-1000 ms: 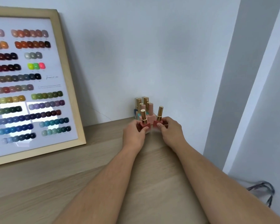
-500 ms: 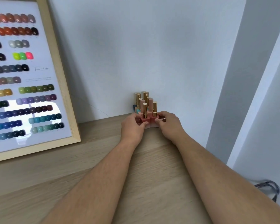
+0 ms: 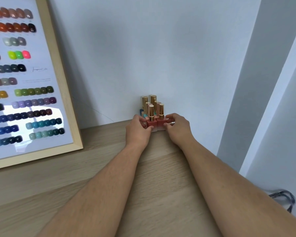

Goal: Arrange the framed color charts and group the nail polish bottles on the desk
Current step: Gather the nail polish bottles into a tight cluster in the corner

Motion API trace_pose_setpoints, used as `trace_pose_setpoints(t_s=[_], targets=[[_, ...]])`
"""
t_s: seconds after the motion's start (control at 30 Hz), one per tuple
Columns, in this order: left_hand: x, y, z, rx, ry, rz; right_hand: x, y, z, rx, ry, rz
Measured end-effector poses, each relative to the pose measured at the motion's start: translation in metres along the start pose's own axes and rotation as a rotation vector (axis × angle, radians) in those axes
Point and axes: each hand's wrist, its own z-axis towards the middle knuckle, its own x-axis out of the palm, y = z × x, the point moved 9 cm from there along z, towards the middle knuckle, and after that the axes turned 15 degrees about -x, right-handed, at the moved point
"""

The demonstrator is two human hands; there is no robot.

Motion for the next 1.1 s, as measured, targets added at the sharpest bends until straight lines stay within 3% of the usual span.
trace_pose_setpoints(t_s=[1.1], targets=[[0.0013, -0.0016, 0.0071, -0.001, -0.011, -0.006, 0.0078, 0.0004, 0.0091, -0.01, 0.053, 0.026]])
